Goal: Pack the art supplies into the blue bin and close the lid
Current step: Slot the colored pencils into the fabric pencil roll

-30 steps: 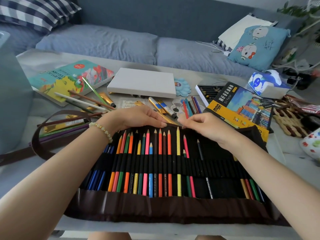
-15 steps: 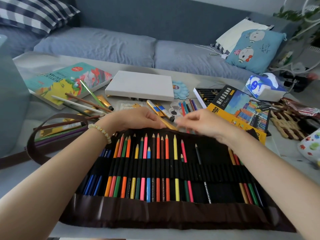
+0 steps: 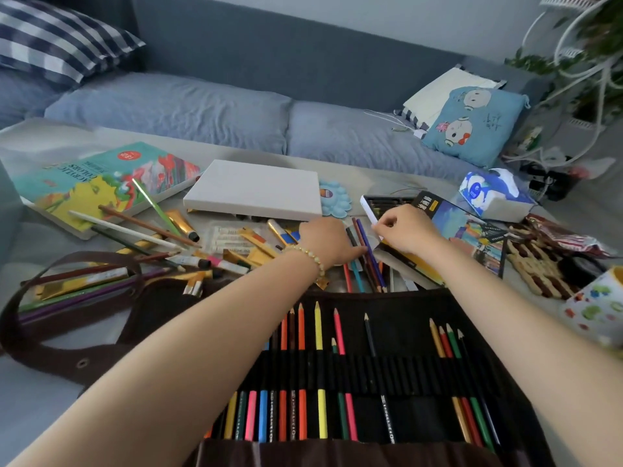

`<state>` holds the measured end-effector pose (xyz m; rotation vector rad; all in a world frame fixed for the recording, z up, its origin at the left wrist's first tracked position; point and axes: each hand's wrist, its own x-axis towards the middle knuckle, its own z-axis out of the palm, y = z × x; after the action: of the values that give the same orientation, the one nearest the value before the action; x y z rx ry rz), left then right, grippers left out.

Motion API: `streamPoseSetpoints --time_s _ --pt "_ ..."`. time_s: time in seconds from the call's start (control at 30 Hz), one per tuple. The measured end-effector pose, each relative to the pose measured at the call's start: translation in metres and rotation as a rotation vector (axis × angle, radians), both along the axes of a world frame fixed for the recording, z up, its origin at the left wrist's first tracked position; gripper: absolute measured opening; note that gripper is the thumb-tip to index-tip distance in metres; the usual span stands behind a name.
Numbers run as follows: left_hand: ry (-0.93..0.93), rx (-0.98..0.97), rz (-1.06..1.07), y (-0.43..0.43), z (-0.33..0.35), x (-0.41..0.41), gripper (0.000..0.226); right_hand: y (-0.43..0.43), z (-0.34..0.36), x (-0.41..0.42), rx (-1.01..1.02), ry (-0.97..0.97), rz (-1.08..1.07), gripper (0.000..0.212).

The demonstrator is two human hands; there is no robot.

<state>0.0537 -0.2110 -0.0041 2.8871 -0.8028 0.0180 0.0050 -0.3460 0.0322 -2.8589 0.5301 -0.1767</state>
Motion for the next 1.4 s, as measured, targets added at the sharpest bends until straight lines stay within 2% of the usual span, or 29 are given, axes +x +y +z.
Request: streamPoseSetpoints --time_s 0.1,0.23,0.37,0.5,0.53,0.63,0.77,0.87,0.93,1.13,1.2,1.3,1.33,1.4 --pt "-0.022 -0.015 0.010 -0.013 -0.002 -0.002 0.074 -0.009 -0.004 -0.007 0.049 -0.077 -0.019 0.022" --pt "0.161 -0.143 0.043 -0.022 0.002 -0.005 0.058 -0.016 -0.009 -0.011 0.118 -0.148 -0.012 0.021" --pt "0.182 -0.137 0.018 -0.020 0.003 -0.004 0.050 -0.015 -0.009 -0.012 0.150 -0.173 0.011 0.020" --pt "0.300 -0.174 -0.041 -0.013 -0.002 0.005 0.040 -0.013 -0.007 -0.016 0.177 -0.179 0.037 0.022" --pt "0.365 -0.257 -0.047 -0.009 -0.002 0.006 0.038 -0.012 -0.006 -0.017 0.188 -0.180 0.046 0.023" --pt "0.608 -0.680 -0.036 0.007 0.010 0.003 0.035 -0.005 -0.002 -0.019 0.258 -0.225 0.061 0.023" --pt "0.658 -1.156 0.077 0.031 0.042 0.008 0.032 0.018 0.010 -0.020 0.400 -0.371 0.131 0.024" --pt "1.029 -1.488 0.037 0.058 0.062 0.001 0.031 0.042 0.018 -0.022 0.519 -0.384 0.195 0.025" --pt "1.165 -1.492 -0.025 0.078 0.065 -0.009 0.030 0.057 0.022 -0.026 0.606 -0.385 0.226 0.023" --pt "1.377 -1.275 -0.138 0.119 0.050 -0.026 0.025 0.081 0.028 -0.025 0.925 -0.356 0.183 0.017" --pt "1.422 -1.184 -0.169 0.125 0.049 -0.032 0.027 0.085 0.029 -0.022 0.980 -0.311 0.181 0.021" --pt "1.456 -1.076 -0.203 0.129 0.051 -0.038 0.027 0.091 0.033 -0.017 1.052 -0.230 0.182 0.037" --pt "1.467 -1.047 -0.209 0.130 0.052 -0.039 0.026 0.093 0.034 -0.016 1.079 -0.216 0.186 0.037" --pt "1.499 -0.998 -0.213 0.132 0.053 -0.039 0.025 0.093 0.033 -0.015 1.132 -0.205 0.189 0.023"
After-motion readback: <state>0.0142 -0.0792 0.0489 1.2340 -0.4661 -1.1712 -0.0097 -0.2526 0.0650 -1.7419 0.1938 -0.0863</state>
